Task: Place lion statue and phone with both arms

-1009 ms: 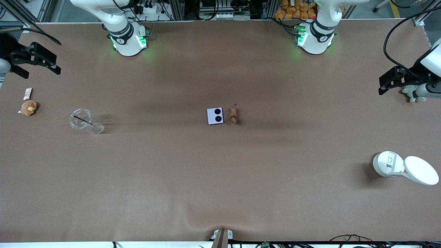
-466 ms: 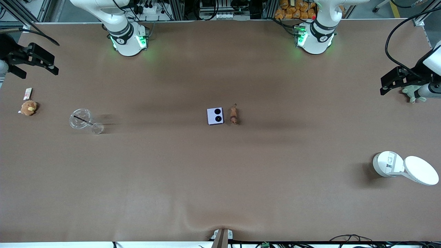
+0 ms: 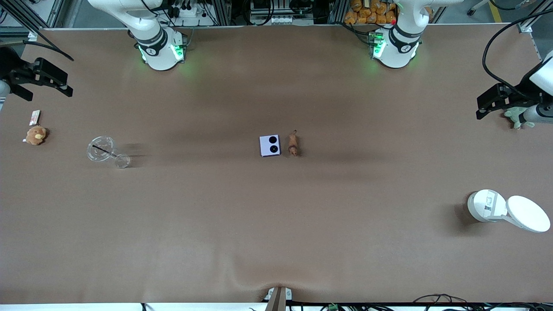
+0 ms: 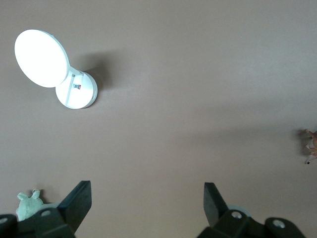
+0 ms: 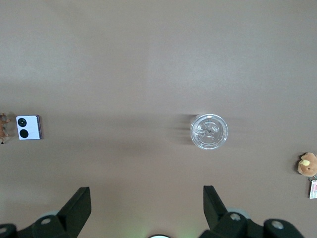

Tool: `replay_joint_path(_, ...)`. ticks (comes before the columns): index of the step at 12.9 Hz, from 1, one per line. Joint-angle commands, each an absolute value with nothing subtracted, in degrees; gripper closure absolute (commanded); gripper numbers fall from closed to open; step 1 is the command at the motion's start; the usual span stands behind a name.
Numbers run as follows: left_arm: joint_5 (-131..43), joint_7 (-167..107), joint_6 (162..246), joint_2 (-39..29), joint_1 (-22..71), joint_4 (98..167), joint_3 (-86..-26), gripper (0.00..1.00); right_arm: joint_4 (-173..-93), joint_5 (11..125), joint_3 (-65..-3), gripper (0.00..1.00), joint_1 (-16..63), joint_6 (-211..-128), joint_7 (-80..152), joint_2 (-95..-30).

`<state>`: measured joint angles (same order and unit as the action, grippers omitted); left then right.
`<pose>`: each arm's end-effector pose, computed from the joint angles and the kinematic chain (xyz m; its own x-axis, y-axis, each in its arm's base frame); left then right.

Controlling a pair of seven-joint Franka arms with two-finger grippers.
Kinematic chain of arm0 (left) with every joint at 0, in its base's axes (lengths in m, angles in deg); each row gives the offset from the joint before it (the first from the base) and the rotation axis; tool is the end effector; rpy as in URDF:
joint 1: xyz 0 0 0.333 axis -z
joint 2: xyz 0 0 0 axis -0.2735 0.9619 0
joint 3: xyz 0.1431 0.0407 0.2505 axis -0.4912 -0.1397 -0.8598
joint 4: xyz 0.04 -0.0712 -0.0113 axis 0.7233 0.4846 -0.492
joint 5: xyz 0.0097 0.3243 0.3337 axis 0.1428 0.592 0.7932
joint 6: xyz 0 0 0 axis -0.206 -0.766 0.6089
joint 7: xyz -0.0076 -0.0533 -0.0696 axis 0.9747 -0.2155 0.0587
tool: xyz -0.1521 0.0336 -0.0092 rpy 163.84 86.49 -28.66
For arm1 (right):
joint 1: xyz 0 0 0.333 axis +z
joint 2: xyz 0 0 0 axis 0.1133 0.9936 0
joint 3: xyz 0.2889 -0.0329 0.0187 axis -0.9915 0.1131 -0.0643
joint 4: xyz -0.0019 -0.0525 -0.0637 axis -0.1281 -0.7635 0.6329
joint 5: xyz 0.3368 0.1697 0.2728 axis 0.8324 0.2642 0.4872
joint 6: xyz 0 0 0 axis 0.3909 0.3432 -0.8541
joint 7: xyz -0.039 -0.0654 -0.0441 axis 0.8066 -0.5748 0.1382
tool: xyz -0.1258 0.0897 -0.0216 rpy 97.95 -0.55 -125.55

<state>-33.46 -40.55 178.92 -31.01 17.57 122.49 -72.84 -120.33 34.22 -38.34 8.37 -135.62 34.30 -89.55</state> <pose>0.6336 -0.0326 0.5666 0.9902 -0.1268 0.0587 -0.1253 -0.9917 -0.0301 0.5945 0.0165 0.6096 0.9966 0.0796 -0.0198 0.0786 -0.9957 -0.0495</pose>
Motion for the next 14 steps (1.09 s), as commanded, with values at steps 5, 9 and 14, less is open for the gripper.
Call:
replay_joint_path(5,-33.4,-36.9,178.5,-29.9,17.5,121.6,-72.9,0.0,-118.9,34.1,-38.7,0.0,7.6,-134.8,35.0,-87.3)
replay_joint_path(9,-42.7,-27.0,178.5,-28.5,17.5,121.0,-72.9,0.0,-118.9,34.0,-38.7,0.0,7.6,-134.2,34.9,-87.3)
replay_joint_path(14,-53.4,-11.3,178.7,-26.0,19.6,119.5,-71.8,0.0,-118.9,34.1,-38.7,0.0,7.7,-134.0,34.9,-87.3)
